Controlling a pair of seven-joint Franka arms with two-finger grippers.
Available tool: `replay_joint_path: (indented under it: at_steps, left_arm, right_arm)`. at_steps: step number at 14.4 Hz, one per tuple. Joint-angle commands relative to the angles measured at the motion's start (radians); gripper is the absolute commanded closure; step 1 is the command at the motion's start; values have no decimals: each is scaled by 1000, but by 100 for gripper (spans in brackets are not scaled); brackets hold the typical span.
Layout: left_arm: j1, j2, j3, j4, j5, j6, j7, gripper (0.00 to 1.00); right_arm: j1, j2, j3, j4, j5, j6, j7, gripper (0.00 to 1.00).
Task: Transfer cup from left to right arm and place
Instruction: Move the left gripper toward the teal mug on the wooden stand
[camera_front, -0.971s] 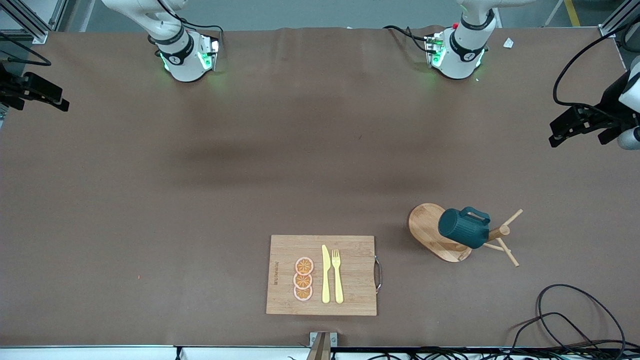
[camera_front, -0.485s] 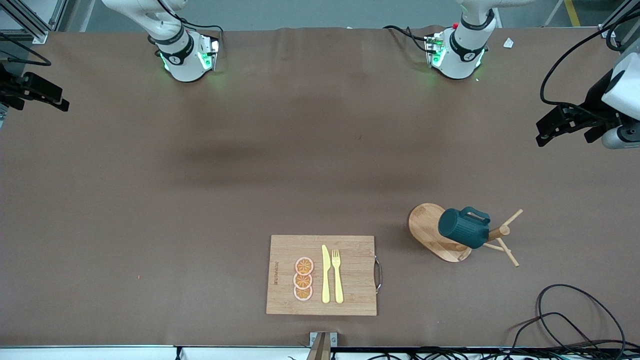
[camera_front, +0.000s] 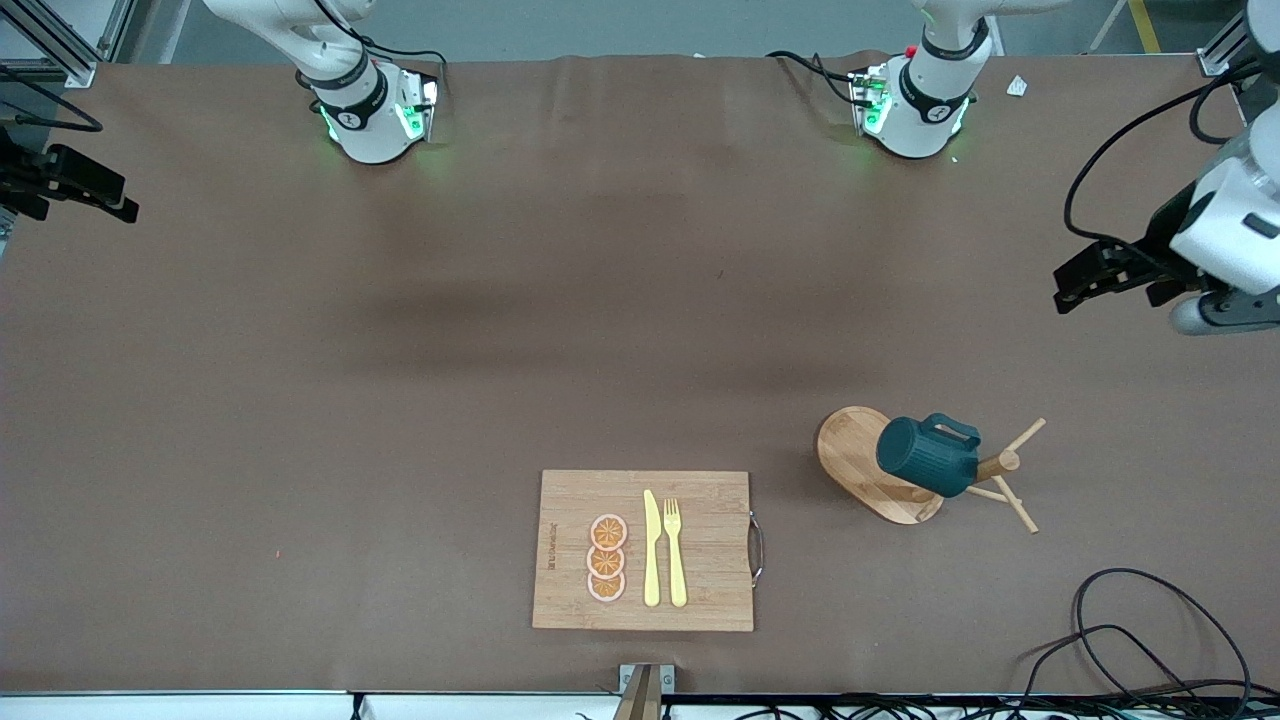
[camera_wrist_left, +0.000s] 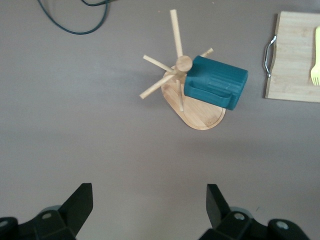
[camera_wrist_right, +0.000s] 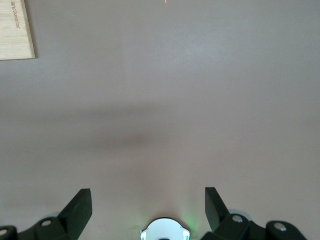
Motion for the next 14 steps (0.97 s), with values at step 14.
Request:
replay_joint_path:
  at_steps: [14]
  left_arm:
    - [-3,97,-53,12,13,80,154,0]
  right_arm:
    - [3,-12,-3,-10,8,2,-4,0]
